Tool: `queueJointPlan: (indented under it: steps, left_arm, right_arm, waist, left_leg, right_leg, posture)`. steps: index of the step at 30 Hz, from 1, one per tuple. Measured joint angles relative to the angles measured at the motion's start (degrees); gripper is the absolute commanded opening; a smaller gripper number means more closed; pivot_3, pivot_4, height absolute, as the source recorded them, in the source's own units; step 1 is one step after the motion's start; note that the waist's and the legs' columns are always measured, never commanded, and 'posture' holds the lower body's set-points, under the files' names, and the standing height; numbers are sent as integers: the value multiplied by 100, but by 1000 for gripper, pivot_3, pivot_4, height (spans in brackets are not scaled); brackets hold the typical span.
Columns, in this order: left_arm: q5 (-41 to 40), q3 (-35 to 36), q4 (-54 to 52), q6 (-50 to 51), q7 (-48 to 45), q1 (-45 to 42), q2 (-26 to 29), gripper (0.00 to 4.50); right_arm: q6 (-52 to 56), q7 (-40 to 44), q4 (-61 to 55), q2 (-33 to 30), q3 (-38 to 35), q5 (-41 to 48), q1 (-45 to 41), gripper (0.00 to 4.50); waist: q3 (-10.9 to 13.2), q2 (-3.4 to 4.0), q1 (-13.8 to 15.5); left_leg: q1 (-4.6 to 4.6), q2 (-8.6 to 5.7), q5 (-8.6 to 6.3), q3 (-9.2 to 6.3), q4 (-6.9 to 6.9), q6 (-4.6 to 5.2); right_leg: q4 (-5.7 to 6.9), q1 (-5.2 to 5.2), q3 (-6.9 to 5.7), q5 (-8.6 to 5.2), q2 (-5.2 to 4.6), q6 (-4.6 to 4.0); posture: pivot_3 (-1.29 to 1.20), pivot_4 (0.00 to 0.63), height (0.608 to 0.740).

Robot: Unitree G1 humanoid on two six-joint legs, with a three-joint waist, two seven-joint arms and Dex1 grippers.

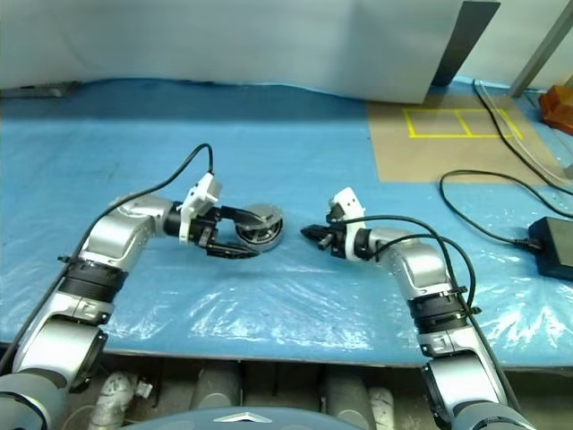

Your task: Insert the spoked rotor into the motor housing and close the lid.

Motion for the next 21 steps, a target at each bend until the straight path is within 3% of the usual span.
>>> queueJointPlan:
  steps: [6, 13, 18, 21]
  left_arm:
    - [502, -553, -295, -712, -280, 858, 512, 4090]
    - [571, -463, -126, -819, 127, 781, 363, 4090]
    - [-288, 234, -839, -59, 345, 683, 441, 4090]
    - [-1035, 1034, -1900, 556, 504, 875, 918, 4090]
  right_arm:
    - [252, 78, 9, 53, -471, 421, -537, 0]
    - [197, 103, 147, 103, -551, 456, -920, 0]
    - [420, 345, -46, 106, -653, 822, -918, 0]
    - [280, 294, -202, 146, -477, 695, -917, 0]
  waist:
    - [3, 8, -15]
    - [3, 8, 10]
    - [4, 9, -14]
    - [2, 12, -61]
  left_leg:
    - [1, 6, 0, 4, -3, 0]
    - [-3, 4, 1, 6, 13, 3]
    - [-15, 14, 2, 6, 11, 3]
    - [-5, 12, 1, 14, -3, 1]
  right_leg:
    - [3, -7, 1, 0, 5, 0]
    - [8, 2, -4, 0, -5, 0]
    - [10, -14, -3, 0, 8, -1]
    - [7, -19, -3, -1, 13, -2]
  posture:
    - [0, 150, 740]
    - [0, 150, 740]
    - [0, 150, 740]
    - [0, 150, 740]
